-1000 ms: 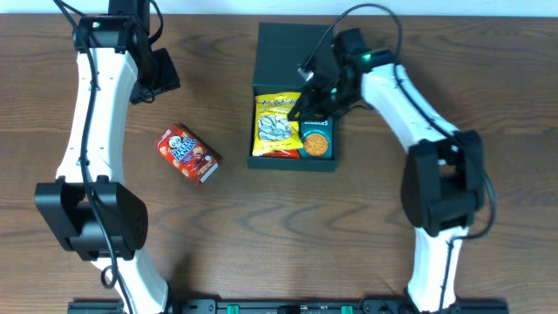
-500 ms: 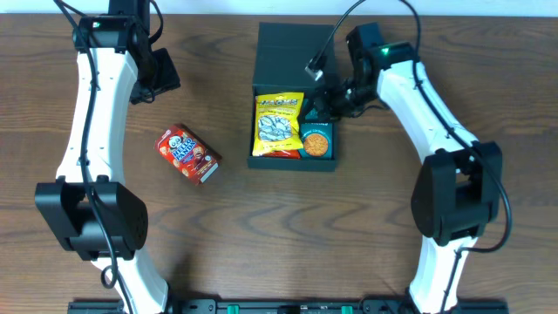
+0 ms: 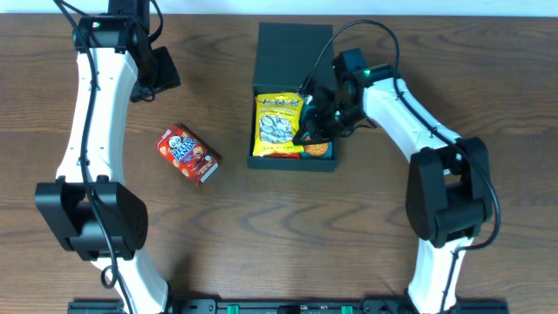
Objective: Pack container
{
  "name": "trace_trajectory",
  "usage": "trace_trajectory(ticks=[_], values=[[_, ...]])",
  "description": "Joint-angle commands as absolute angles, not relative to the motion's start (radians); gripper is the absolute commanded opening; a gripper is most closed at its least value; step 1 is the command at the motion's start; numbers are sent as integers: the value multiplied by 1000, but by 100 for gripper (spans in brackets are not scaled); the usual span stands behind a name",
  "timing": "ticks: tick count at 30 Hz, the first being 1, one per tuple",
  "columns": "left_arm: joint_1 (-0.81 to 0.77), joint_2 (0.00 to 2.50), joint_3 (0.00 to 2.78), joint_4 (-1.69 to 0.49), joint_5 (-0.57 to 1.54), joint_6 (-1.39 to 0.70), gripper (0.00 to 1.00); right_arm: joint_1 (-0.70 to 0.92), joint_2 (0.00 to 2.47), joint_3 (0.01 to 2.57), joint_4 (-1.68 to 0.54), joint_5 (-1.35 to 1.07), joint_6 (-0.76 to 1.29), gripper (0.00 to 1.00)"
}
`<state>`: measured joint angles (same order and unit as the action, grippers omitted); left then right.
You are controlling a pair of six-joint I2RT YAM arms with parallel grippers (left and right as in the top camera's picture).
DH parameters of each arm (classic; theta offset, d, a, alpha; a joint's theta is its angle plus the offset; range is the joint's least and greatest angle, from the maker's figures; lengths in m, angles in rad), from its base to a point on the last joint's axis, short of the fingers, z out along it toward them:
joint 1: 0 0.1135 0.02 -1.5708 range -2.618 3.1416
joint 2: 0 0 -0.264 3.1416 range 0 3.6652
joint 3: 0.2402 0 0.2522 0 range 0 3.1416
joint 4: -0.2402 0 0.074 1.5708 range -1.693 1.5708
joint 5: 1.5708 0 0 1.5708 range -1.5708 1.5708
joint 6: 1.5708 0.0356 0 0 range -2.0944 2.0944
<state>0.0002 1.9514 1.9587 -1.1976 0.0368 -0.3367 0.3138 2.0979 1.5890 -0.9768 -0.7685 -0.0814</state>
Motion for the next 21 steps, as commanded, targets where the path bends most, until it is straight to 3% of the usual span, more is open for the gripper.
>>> trace_trajectory(ticks=[1, 21], values=[[7, 1954, 1966, -1196, 18, -337, 51, 348, 2093, 1554, -954, -719, -40, 2], [7, 1954, 1966, -1193, 18, -337, 52, 365, 2096, 1564, -855, -640, 3, 1]])
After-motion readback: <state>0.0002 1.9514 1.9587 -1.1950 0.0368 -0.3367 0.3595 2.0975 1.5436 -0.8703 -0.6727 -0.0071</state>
